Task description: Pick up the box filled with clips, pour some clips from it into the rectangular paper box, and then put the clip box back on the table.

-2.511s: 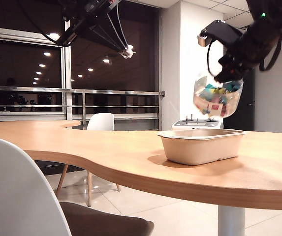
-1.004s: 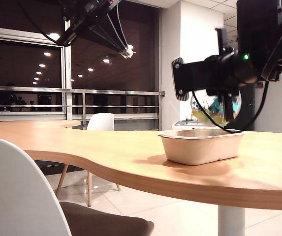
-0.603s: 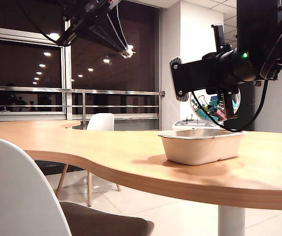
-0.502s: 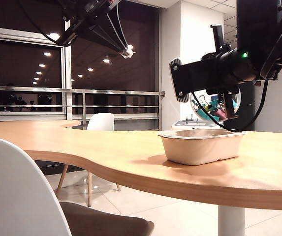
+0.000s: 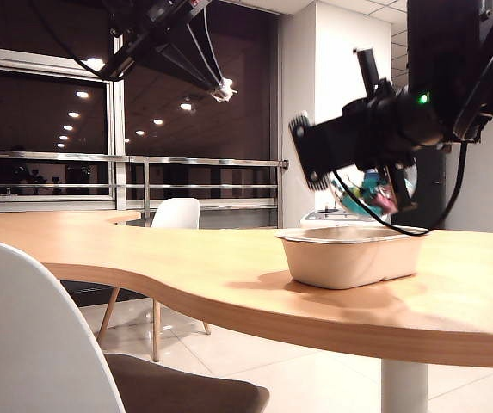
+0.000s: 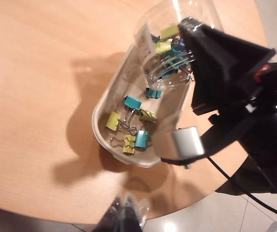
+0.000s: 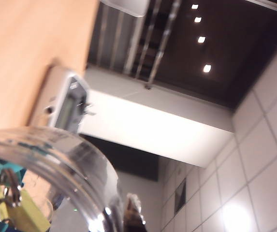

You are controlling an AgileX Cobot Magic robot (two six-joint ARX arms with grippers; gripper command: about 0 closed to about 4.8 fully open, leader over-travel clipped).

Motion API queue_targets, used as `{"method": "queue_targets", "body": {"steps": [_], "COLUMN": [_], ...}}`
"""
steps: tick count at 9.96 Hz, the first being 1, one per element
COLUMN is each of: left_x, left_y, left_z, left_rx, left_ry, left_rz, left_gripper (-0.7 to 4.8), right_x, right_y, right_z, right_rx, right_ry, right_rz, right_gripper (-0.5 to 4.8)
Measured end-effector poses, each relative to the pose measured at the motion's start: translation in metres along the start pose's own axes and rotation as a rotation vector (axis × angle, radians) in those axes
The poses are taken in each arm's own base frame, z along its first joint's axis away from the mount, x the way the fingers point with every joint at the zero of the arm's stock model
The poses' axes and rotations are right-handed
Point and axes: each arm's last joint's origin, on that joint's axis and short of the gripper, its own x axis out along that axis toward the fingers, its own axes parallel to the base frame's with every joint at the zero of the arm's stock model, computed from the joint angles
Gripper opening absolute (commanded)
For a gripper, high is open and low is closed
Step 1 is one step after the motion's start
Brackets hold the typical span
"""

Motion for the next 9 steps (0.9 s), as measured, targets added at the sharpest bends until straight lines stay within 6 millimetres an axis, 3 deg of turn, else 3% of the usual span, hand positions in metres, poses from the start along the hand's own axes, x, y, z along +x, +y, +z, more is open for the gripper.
{"method": "queue_targets", "body": {"steps": [2,4,5,8,9], "left_x": [0.0000,0.0000,0.0000,0.0000,0.0000], "left_y": [0.0000,0.0000,0.0000,0.0000,0.0000], "left_z": [0.0000,0.0000,0.0000,0.0000,0.0001], "left_rx": [0.000,0.000,0.000,0.000,0.000], "left_ry": [0.000,0.000,0.000,0.000,-0.001], "left_rz": [0.000,0.000,0.000,0.000,0.000], "left_gripper": [-0.06,-0.06,-0.06,-0.06,-0.05], "right_x": [0.0000,-0.0001,-0.0002,-0.0003,-0.0004], "right_y": [0.0026,0.0028,-0.0040,-0.0040,-0.0037], "right_z": [0.0003,0.0003,-0.0026,-0.0043,-0.0047], "right_rx": [-0.009,0.095,0.386,0.810,1.057], "right_ry": [0.000,0.009,0.054,0.106,0.115], "right_rz": [0.027,0.028,-0.042,-0.067,-0.084], "right_gripper": [-0.02,-0.02,-0.02,-0.02,-0.02]}}
